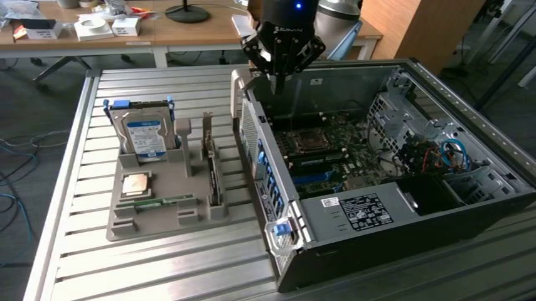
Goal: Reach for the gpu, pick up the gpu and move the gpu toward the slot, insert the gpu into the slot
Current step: 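Reach for the gpu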
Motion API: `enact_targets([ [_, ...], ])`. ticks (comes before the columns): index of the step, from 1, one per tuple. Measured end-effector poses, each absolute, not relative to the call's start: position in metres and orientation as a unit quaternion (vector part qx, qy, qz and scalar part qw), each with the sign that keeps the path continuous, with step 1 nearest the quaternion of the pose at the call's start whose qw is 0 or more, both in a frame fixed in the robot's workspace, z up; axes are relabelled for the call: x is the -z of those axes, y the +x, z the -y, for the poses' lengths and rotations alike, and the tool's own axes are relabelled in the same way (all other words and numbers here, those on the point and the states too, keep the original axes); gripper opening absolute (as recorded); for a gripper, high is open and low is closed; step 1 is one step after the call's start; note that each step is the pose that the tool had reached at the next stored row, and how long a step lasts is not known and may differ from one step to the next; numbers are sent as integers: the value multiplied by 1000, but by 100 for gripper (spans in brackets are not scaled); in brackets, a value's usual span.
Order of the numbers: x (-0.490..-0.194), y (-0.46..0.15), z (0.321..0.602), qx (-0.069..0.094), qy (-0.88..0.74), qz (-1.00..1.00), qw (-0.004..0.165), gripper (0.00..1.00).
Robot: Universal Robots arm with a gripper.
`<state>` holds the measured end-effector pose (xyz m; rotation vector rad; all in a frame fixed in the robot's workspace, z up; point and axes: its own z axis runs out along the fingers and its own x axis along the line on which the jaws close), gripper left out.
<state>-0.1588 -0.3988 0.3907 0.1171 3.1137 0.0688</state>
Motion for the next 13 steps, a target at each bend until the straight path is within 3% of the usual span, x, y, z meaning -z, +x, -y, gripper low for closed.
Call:
enact_targets([
  [13, -390, -176, 399, -22, 39, -999, 13, 11],
])
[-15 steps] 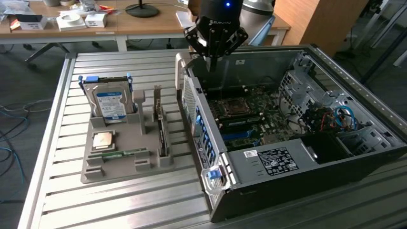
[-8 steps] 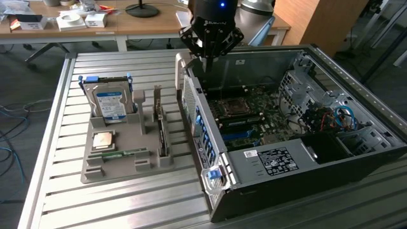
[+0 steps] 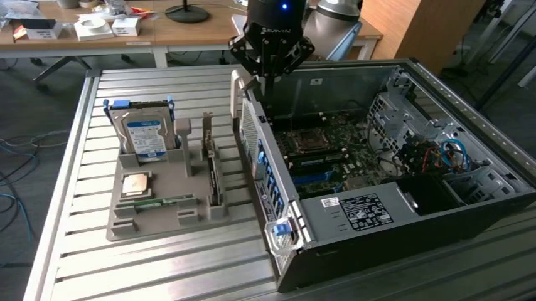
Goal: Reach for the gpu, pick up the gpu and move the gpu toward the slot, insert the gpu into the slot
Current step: 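Reach for the gpu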
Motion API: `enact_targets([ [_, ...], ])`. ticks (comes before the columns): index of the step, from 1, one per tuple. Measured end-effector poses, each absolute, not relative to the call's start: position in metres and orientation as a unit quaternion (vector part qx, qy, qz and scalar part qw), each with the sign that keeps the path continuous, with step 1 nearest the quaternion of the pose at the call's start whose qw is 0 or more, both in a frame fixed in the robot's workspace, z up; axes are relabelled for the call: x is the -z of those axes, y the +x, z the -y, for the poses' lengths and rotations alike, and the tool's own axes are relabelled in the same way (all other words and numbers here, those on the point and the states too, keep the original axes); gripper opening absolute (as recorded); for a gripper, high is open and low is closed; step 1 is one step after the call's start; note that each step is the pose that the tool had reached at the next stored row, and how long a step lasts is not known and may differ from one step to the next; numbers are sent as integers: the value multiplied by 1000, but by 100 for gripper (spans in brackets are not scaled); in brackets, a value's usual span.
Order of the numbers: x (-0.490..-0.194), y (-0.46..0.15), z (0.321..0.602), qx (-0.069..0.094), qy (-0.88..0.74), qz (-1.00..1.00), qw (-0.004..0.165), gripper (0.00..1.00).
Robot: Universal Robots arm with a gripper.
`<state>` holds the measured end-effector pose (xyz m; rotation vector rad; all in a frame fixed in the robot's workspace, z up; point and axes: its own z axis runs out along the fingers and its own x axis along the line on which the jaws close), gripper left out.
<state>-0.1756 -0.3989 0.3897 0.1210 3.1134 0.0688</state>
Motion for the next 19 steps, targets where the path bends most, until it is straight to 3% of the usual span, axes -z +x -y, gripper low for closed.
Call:
enact_targets([
  [19, -388, -197, 399, -22, 41, -999, 13, 11],
])
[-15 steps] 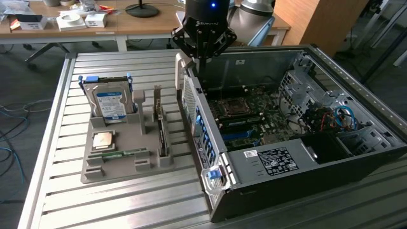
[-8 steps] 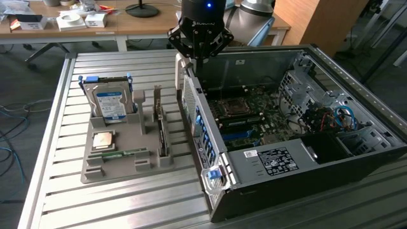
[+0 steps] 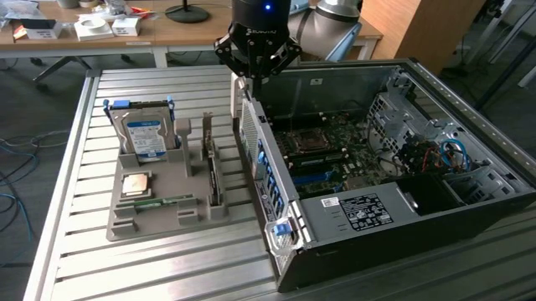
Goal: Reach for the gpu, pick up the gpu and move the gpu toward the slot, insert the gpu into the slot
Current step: 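Reach for the gpu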
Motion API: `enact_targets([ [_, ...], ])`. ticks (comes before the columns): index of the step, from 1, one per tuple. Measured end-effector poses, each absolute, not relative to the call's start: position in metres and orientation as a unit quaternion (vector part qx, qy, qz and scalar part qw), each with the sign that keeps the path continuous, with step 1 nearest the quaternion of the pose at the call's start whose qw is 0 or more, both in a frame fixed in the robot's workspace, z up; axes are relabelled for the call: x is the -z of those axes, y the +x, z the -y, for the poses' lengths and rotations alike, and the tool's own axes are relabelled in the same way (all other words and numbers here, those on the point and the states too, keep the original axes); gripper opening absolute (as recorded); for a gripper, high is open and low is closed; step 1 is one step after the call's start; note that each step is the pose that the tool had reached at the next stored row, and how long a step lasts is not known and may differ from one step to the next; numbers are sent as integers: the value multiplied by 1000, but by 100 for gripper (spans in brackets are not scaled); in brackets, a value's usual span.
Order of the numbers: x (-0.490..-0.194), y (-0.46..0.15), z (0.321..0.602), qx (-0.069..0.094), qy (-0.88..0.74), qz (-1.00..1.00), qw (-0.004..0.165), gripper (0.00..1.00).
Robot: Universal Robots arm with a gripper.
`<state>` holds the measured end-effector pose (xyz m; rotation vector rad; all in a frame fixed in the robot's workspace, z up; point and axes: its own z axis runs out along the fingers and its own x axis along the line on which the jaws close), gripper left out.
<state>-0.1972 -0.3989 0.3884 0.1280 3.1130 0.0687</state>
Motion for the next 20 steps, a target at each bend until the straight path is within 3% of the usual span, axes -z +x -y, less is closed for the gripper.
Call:
enact_targets([
  [20, -387, -223, 399, -22, 44, -999, 13, 11],
])
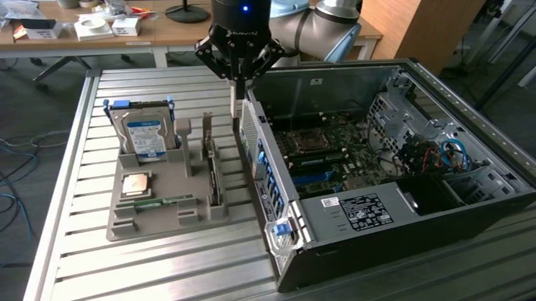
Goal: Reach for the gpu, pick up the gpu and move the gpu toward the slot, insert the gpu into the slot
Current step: 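Reach for the gpu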
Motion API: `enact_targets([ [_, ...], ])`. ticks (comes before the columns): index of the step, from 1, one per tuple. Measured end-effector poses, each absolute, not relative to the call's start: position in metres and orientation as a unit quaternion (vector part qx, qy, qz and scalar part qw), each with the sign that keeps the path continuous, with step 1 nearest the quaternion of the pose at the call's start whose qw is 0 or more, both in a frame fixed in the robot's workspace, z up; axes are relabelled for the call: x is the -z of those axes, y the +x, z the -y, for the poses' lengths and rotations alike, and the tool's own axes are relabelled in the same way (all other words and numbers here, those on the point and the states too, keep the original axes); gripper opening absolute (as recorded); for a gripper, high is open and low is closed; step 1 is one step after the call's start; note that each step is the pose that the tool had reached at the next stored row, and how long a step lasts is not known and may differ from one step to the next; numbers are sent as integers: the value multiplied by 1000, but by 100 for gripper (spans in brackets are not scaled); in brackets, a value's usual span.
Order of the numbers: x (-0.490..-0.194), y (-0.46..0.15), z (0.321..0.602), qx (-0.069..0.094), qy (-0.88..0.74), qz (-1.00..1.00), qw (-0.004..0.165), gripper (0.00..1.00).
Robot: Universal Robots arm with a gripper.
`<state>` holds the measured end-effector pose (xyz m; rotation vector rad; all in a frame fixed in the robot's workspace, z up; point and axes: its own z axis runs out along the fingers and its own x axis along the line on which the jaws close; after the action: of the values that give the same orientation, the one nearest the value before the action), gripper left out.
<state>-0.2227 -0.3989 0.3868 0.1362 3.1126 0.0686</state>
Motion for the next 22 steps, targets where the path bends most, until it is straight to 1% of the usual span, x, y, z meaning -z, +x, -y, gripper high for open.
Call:
enact_targets([
  [22, -383, -273, 399, -22, 51, -998, 13, 11],
])
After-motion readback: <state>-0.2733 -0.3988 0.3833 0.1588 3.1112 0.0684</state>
